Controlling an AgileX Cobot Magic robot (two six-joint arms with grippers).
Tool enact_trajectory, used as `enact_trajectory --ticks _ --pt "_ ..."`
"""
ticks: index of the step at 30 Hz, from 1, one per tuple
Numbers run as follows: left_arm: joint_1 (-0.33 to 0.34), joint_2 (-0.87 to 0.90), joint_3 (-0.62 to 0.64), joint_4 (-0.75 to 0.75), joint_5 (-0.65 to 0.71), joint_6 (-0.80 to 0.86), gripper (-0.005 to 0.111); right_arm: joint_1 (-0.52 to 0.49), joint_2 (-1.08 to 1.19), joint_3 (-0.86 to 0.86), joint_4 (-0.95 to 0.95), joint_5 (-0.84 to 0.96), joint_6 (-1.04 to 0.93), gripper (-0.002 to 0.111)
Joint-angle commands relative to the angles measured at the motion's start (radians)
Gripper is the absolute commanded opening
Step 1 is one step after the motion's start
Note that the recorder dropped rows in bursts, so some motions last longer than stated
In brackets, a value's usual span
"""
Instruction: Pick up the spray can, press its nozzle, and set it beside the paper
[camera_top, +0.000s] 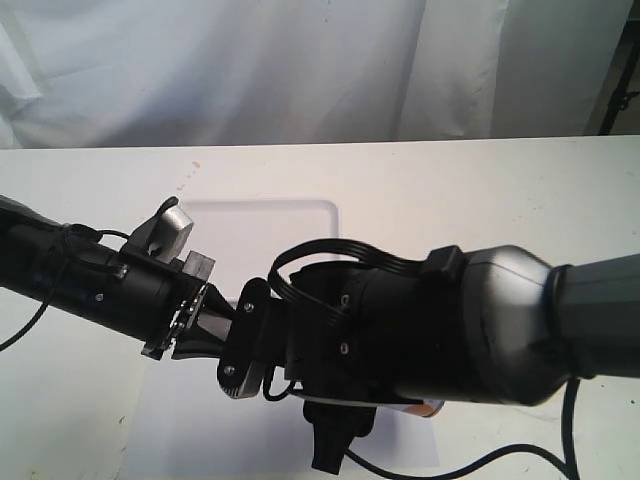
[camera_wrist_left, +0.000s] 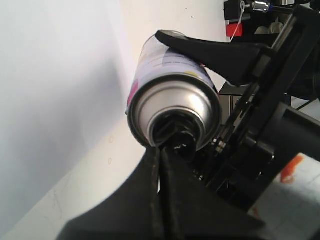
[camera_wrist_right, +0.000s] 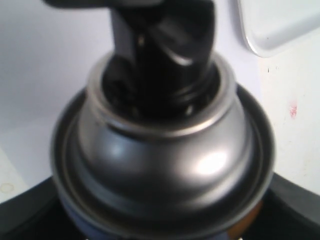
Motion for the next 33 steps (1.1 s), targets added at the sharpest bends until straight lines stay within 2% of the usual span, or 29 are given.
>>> enact_trajectory --ticks 1,25,28,33 --pt "-0.007 0.0 -0.005 -0.014 -0.006 0.01 0.0 -0.003 -0.01 -0.005 -0.025 -0.007 -0.002 0.0" --pt "-0.005 0.0 -0.005 -0.014 -0.028 0.032 0.0 -0.003 -0.01 -0.005 -0.028 -0.005 -0.003 0.0" --pt "0.032 -0.029 -0.005 -0.014 -0.046 0.062 0.0 -0.003 -0.01 -0.005 -0.029 0.008 -0.003 0.0" --pt "0.188 -0.196 0.011 -0.022 -0.08 0.073 0.0 -0.003 -0.01 -0.005 -0.029 0.016 -0.001 0.0"
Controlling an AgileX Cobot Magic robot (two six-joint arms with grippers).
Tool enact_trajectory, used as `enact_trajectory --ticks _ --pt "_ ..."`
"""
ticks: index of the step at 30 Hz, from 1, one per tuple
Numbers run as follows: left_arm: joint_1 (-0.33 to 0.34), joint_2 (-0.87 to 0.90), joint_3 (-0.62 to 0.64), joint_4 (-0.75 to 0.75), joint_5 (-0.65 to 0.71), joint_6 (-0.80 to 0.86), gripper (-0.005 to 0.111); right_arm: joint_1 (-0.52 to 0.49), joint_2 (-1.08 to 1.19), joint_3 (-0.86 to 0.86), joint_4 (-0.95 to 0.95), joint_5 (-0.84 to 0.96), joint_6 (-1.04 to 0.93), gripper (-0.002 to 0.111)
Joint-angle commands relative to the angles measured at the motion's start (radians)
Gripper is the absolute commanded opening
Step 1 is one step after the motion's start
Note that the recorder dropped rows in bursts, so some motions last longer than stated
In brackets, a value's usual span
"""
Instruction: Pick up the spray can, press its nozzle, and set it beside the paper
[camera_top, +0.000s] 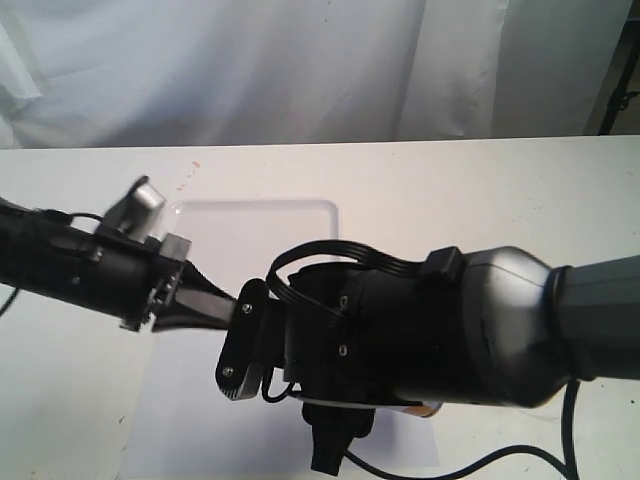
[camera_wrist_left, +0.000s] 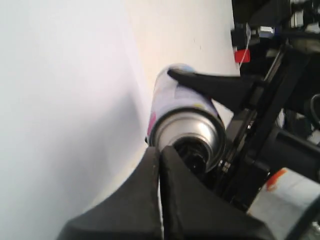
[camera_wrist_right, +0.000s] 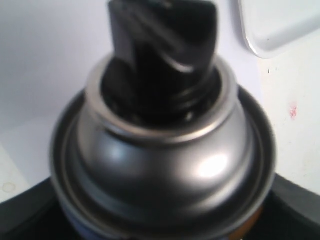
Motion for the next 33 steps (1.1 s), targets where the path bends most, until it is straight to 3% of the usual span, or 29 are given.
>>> enact_trajectory --ticks 1,7,14,21,29,33 --pt "0.137 -0.184 0.027 -0.019 -0.044 0.025 0.0 -0.003 -0.01 -0.005 -0.029 0.016 0.001 0.0" --pt "0.265 -0.538 0.143 0.008 -0.204 0.046 0.0 -0.011 -0.01 -0.005 -0.03 0.02 0.056 0.0" --pt "0.271 -0.944 0.224 0.165 -0.347 -0.099 0.0 -0.115 -0.028 -0.005 0.037 -0.042 0.163 0.0" --pt "0.271 -1.182 0.335 0.182 -0.391 -0.244 0.0 -0.277 -0.152 -0.003 0.135 -0.224 0.196 0.0" --pt "0.271 -1.463 0.529 0.223 -0.474 -0.286 0.0 -0.471 -0.225 0.096 0.232 -0.748 0.241 0.0" --pt "0.271 -1.567 0.543 0.229 -0.446 -0.288 0.0 -0.515 -0.187 0.096 0.23 -1.057 0.243 0.0"
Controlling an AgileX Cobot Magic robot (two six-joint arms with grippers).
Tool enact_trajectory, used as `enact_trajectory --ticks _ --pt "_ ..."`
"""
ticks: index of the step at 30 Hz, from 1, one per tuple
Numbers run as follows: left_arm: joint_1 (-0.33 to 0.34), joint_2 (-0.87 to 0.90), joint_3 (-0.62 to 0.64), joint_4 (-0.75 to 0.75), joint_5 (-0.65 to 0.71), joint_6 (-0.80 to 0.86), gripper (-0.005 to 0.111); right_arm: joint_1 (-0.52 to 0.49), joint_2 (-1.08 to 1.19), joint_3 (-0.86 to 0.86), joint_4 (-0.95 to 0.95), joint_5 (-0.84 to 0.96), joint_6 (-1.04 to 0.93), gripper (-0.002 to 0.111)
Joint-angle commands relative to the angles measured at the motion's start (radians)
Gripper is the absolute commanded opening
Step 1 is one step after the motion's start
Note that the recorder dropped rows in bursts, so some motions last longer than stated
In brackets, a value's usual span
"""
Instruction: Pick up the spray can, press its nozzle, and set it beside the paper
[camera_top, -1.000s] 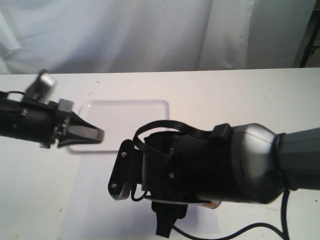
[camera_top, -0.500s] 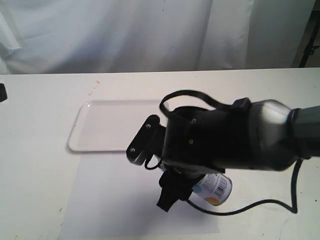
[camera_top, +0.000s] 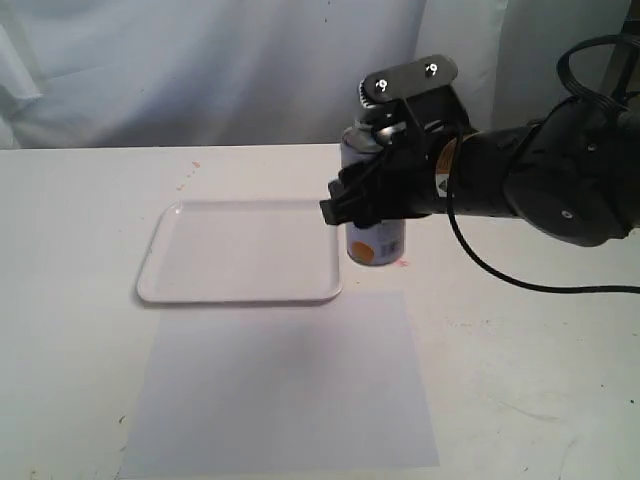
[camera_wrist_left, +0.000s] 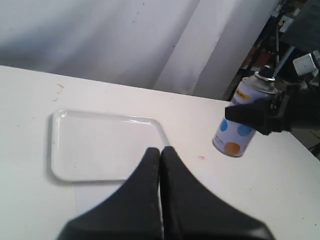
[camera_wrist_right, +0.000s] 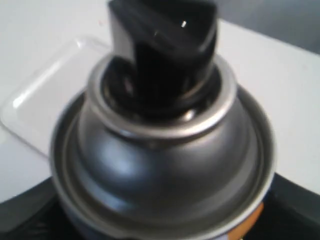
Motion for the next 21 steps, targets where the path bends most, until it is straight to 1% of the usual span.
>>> enact_trajectory --ticks 1,4,7,11,13,16,18,20,21 --pt "0.003 -0.09 0.007 0.029 0.012 -0.01 0.0 -0.035 0.041 -0.003 -0.003 -0.324 0.005 0.0" --pt "0.003 -0.118 0.007 0.102 0.055 -0.015 0.0 -0.048 0.101 -0.017 -0.003 -0.411 0.002 0.0" --pt "0.003 -0.122 0.007 0.125 0.102 -0.031 0.0 -0.048 0.169 -0.063 -0.003 -0.418 0.002 0.0" --pt "0.003 -0.122 0.007 0.151 0.096 -0.033 0.0 -0.046 0.252 -0.163 -0.015 -0.418 0.001 0.0" --pt "0.003 -0.122 0.012 0.151 0.047 -0.035 0.0 -0.046 0.287 -0.204 -0.015 -0.418 0.001 0.0" --pt "0.003 -0.122 0.012 0.19 -0.116 -0.035 0.0 -0.046 0.335 -0.251 -0.015 -0.418 0.003 0.0" --pt "0.003 -0.122 0.012 0.244 -0.228 -0.014 0.0 -0.046 0.351 -0.261 -0.015 -0.425 0.003 0.0" --pt "0.003 -0.122 0.012 0.334 -0.304 -0.012 0.0 -0.046 0.361 -0.261 -0.018 -0.442 0.003 0.0" --pt "0.003 -0.122 0.012 0.356 -0.312 -0.018 0.0 -0.046 0.361 -0.261 -0.029 -0.442 0.003 0.0"
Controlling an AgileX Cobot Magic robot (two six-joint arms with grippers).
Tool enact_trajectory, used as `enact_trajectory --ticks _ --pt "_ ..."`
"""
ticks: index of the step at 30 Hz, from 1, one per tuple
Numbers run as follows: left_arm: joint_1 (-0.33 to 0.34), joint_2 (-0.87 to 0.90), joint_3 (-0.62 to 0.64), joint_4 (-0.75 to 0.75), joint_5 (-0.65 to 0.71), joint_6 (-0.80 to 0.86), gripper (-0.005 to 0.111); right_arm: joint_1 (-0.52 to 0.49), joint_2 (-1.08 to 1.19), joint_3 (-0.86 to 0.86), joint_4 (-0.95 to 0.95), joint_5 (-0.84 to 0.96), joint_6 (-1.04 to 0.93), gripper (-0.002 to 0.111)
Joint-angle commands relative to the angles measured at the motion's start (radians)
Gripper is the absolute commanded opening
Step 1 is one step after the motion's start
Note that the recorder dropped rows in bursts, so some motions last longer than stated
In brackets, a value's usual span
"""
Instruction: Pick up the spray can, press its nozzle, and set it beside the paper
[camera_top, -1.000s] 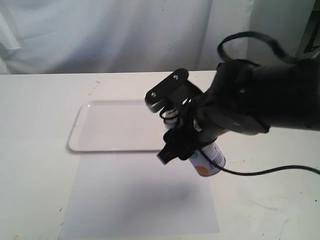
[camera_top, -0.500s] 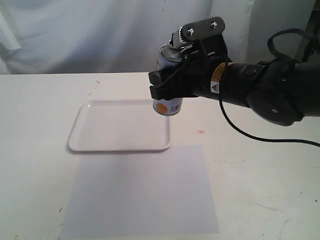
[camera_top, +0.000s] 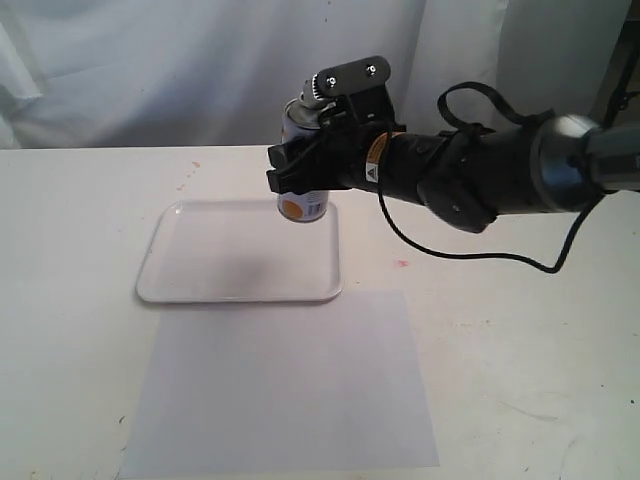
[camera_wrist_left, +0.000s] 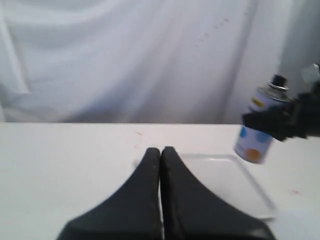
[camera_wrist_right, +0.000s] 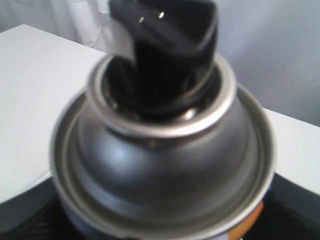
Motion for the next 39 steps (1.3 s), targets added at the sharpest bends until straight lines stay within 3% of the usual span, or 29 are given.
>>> enact_trajectory --ticks 1,7,16,23,30,39 --pt "0.003 -0.002 0.005 0.105 -0.12 0.004 0.0 -0.004 -0.002 -0.017 -0.039 -0.07 0.001 0.0" --pt "0.003 -0.002 0.032 0.109 -0.059 0.004 0.0 -0.004 0.022 -0.017 -0.093 -0.122 0.001 0.0" --pt "0.003 -0.002 0.109 0.065 -0.125 -0.009 0.0 -0.01 0.134 -0.029 -0.081 -0.284 -0.007 0.0" --pt "0.003 -0.002 0.143 0.008 -0.133 -0.005 0.0 -0.01 0.2 -0.127 -0.086 -0.233 -0.007 0.0" --pt "0.003 -0.002 0.143 0.008 -0.135 -0.003 0.0 -0.01 0.238 -0.245 -0.127 -0.025 0.006 0.0" --pt "0.003 -0.002 0.143 0.008 -0.145 -0.004 0.0 -0.01 0.283 -0.247 -0.201 -0.048 0.109 0.0"
